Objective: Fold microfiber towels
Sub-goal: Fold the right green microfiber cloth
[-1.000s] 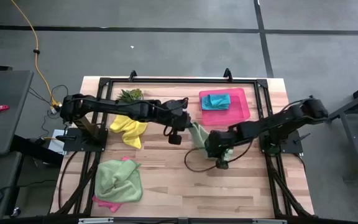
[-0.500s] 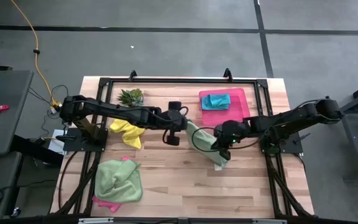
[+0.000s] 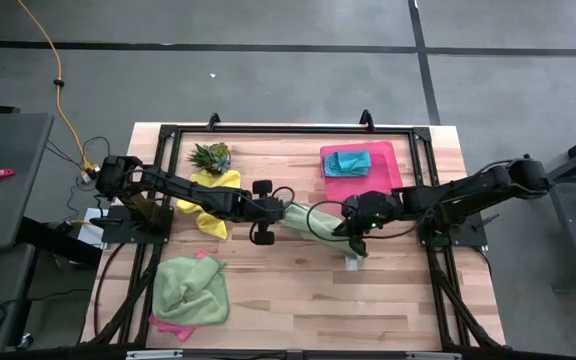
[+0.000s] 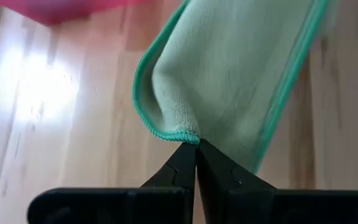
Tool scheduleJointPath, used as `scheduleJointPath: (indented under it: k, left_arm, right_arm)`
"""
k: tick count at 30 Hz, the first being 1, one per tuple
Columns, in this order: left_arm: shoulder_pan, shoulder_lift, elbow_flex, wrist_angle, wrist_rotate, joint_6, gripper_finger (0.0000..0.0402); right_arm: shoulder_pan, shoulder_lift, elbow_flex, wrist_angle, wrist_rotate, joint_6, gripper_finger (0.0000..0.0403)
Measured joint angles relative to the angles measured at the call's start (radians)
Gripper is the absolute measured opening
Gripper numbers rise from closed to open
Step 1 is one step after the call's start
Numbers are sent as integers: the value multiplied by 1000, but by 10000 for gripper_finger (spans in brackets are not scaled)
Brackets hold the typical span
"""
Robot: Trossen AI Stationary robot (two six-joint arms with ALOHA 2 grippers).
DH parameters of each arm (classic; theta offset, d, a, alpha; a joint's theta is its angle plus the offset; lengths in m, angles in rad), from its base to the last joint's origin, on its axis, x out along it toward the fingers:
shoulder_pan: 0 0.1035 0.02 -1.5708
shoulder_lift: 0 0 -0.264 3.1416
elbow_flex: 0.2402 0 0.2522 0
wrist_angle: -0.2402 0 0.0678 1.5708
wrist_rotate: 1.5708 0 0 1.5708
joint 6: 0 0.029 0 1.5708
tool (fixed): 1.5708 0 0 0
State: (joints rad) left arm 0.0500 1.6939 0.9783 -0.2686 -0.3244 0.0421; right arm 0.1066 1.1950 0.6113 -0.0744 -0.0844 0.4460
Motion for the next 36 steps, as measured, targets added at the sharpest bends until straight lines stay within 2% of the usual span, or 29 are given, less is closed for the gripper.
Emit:
scheduleJointPath:
  k: [5,8,13,17,21,28,36]
  left_arm:
    - [-15,0,0,68,-1,-82,0]
    - [-14,0,0,86,-1,-91,0]
    - [-1,0,0,38,-25,-87,0]
    - [17,0,0,-39,-43,-25,0]
    - [39,0,0,-79,-43,48,0]
    - [80,0,0,-60,-13,8,0]
    - [82,0,0,9,8,0,0]
  right_arm:
    - [0,0,0,29,35,58,1]
    - [0,0,0,22,44,79,16]
    - [0,0,0,-4,50,78,80]
    - [0,0,1,-20,51,70,134]
    - [0,0,1,-57,72,52,165]
    - [0,0,1,-236,109,16,167]
    - [-2,0,1,-273,196,-73,167]
